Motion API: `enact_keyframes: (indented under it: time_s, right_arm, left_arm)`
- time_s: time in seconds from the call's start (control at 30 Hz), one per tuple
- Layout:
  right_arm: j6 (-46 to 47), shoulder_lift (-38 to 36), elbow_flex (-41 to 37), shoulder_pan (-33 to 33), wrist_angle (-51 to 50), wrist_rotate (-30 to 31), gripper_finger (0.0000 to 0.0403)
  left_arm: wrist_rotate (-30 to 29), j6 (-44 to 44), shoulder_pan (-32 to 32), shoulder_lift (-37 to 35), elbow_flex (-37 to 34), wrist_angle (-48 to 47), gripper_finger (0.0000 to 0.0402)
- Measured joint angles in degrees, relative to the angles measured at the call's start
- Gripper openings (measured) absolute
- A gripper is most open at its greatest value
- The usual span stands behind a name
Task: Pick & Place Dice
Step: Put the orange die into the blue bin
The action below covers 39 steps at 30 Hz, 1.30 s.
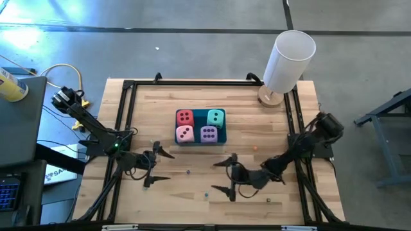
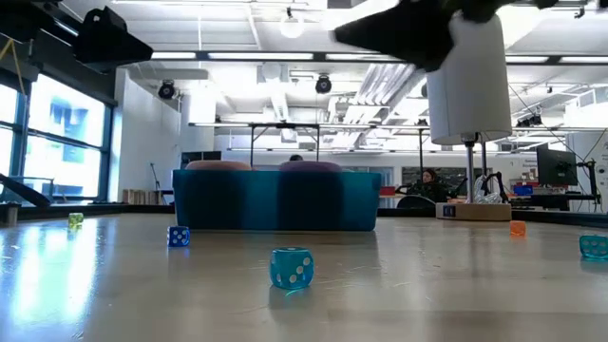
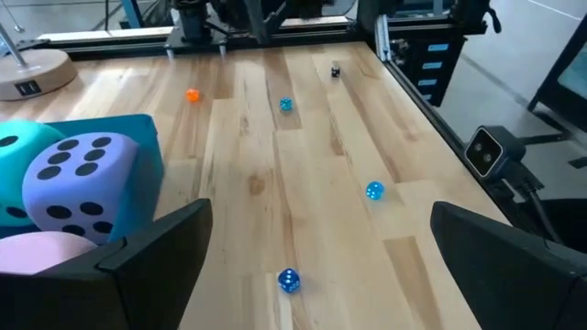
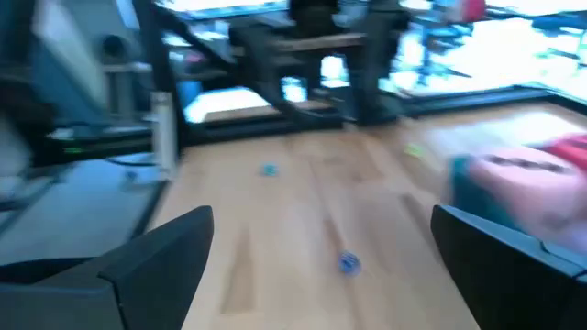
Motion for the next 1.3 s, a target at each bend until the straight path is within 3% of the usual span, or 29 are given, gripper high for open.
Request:
enact_keyframes:
  time_s: [0.2, 0.47, 0.7, 0.9, 1.3]
  right_arm:
    - [13.25, -7.32, 0.0, 4.86, -19.21, 12.25, 0.04]
    - [43.39, -10.97, 0.0, 6.56, -43.57, 13.5, 0.04]
    - [71.27, -10.85, -0.04, 4.62, -65.36, 0.33, 0.04]
    - [79.45, -10.85, -0.04, 2.73, -71.82, -11.53, 0.04]
    - [91.31, -8.05, -0.04, -0.19, -85.96, -13.17, 0.04]
  left_arm:
    - [0.0, 0.02, 0.0, 0.0, 0.0, 0.03, 0.0399]
    - [0.0, 0.01, 0.11, 0.0, 0.0, 0.16, 0.0399]
    - [0.0, 0.02, 0.11, 0.0, 0.0, 0.22, 0.0399]
    - [0.0, -0.48, 0.11, 0.0, 0.0, 0.22, 0.0399]
    - [0.0, -0.59, 0.11, 0.0, 0.0, 0.22, 0.0399]
